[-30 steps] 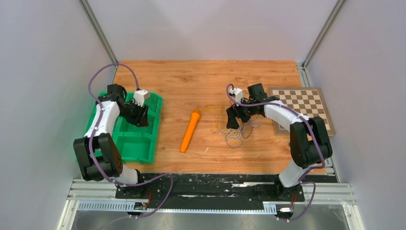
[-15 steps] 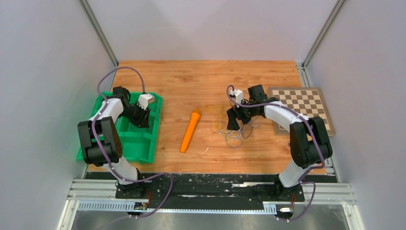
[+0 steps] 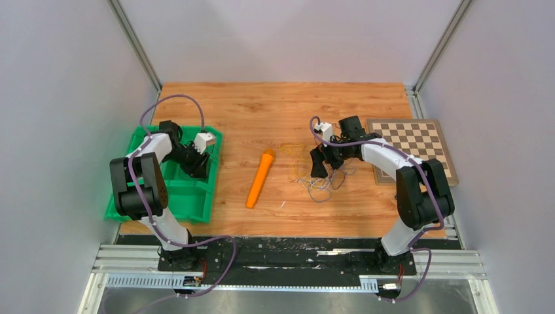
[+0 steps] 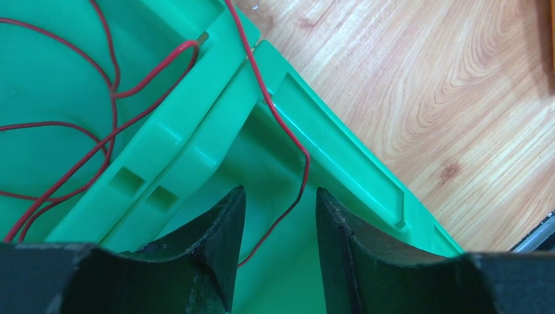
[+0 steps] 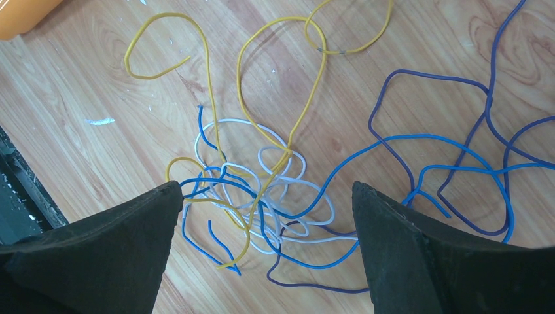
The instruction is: Untangle the cables
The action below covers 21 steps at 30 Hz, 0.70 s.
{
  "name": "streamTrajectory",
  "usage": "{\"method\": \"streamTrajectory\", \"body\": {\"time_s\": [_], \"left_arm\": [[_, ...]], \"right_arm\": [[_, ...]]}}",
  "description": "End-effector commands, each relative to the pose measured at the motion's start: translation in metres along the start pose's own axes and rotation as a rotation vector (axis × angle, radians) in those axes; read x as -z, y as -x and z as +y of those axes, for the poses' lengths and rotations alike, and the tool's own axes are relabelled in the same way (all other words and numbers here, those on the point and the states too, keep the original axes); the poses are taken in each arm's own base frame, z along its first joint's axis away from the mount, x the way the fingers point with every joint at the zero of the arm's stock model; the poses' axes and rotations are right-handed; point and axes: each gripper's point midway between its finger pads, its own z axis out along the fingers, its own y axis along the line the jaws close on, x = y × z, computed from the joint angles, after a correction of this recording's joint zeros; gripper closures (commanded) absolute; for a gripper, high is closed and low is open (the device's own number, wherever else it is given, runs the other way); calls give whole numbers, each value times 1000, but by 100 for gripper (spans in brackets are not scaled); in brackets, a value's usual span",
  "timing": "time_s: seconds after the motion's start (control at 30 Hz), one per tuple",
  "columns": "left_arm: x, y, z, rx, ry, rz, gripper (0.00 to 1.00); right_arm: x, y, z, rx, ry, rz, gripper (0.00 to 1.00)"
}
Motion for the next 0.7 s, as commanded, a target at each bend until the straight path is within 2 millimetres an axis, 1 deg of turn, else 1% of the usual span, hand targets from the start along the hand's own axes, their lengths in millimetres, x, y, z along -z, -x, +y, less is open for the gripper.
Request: {"method": "streamTrajectory", "body": {"time_s": [0.0, 0.13, 0.17, 0.2, 0.23, 0.27, 0.3, 0.33, 0.37, 0.4, 0.43, 0.47, 0.5, 0.53, 0.57, 0.6, 0.63, 0.67], "left_arm": [[-4, 13, 4, -60, -7, -37, 49], [-6, 12, 9, -68, 9, -32, 64], [-5, 14, 10, -75, 14, -32, 71], [-3, 14, 9, -76, 14, -32, 76], [2, 20, 11, -85, 25, -43, 87], [8, 22, 7, -84, 22, -45, 91], [15, 30, 6, -94, 23, -64, 97], [21, 31, -2, -83, 2, -61, 99], [34, 45, -3, -102, 18, -93, 100], [45, 49, -10, -103, 19, -103, 100], [55, 60, -10, -117, 29, -126, 100], [63, 64, -14, -116, 27, -131, 100], [74, 74, -14, -124, 35, -147, 100], [78, 79, -13, -124, 38, -150, 100], [87, 89, -9, -135, 51, -160, 100], [93, 98, -2, -149, 65, -168, 100], [94, 100, 3, -149, 73, -163, 100], [94, 107, 12, -147, 84, -165, 100]], "right_arm": [[5, 14, -4, 26, -17, -30, 0], [4, 13, -6, 24, -20, -27, 0], [4, 13, -6, 22, -19, -26, 0], [4, 13, -6, 23, -20, -26, 0], [3, 13, -6, 23, -20, -27, 0], [4, 14, -6, 24, -20, -28, 0], [4, 15, -7, 23, -20, -29, 0], [4, 15, -7, 26, -19, -31, 0], [4, 17, -6, 26, -18, -33, 0], [4, 17, -6, 26, -16, -34, 0], [4, 18, -5, 25, -12, -37, 0], [4, 18, -5, 24, -8, -39, 0], [3, 18, -4, 18, -3, -39, 0], [3, 19, -3, 13, 3, -40, 0], [3, 19, -2, 9, 8, -41, 0], [2, 18, -2, 3, 13, -40, 0], [1, 18, -2, -1, 17, -38, 0], [0, 17, -2, -3, 19, -37, 0]]}}
